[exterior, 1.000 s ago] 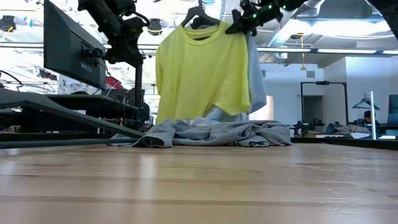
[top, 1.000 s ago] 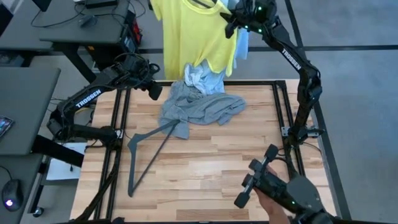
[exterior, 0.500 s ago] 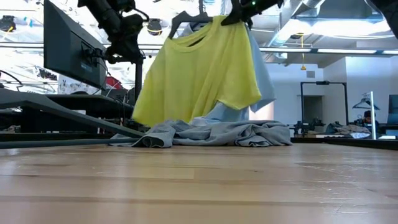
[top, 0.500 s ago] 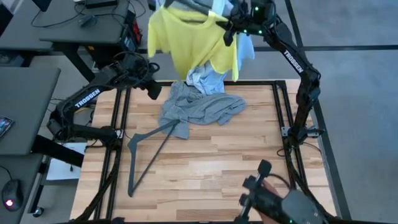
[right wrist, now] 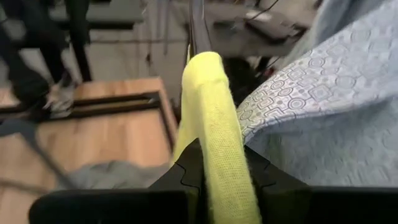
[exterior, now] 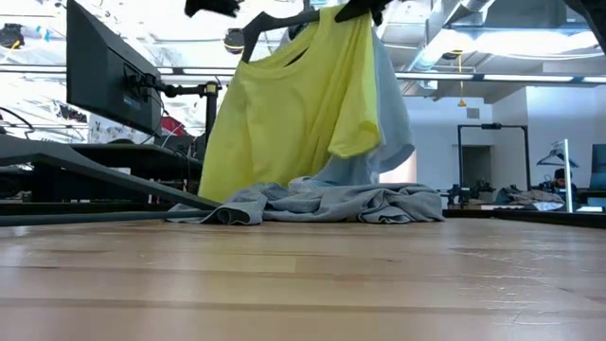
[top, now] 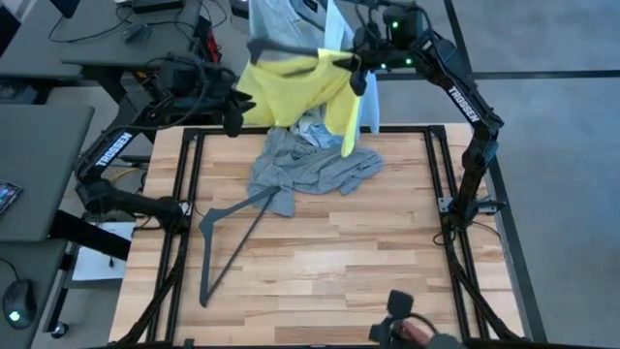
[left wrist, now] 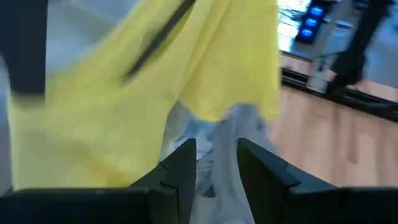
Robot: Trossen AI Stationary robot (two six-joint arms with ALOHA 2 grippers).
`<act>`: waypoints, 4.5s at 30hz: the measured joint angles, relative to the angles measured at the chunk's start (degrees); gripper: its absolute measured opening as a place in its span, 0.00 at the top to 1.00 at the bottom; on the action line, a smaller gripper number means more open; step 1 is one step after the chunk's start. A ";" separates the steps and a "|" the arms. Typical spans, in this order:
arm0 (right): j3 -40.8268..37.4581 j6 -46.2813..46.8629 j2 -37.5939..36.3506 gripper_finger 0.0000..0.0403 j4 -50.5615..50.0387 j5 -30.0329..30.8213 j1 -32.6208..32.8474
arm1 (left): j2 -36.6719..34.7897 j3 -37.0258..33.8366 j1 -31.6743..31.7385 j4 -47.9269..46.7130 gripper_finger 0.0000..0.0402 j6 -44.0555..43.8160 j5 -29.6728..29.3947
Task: Hang clothes
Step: Unhang the yellow shirt from the clothes rack, then remove the black hanger from the yellow shirt
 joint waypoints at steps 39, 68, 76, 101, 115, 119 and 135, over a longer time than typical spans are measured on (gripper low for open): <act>-0.09 -4.17 0.63 0.93 -8.13 0.23 7.24 | 25.09 31.20 -12.10 -11.82 0.59 21.80 -19.83; -0.10 -1.18 0.68 0.82 -10.93 0.08 8.33 | 28.71 31.55 -11.90 -14.76 0.93 23.34 -19.74; -0.80 0.17 1.07 0.79 -20.99 3.33 9.02 | 27.48 31.59 -13.33 -20.54 0.93 21.60 -20.77; -2.34 -1.19 -1.75 1.00 -31.99 8.06 9.42 | 16.58 31.70 -21.97 -38.04 0.93 5.62 -20.73; -15.01 -0.72 -1.85 1.00 -25.55 3.49 15.16 | 13.58 31.64 -25.38 -5.91 0.93 4.31 -25.59; -19.02 -0.52 -2.09 1.00 -28.40 3.49 14.71 | 11.10 31.64 -26.38 -18.27 0.93 -5.75 -17.82; -22.82 -2.74 -2.49 1.00 -26.02 1.19 10.58 | 2.62 -0.43 -33.17 -26.56 0.93 -36.80 8.39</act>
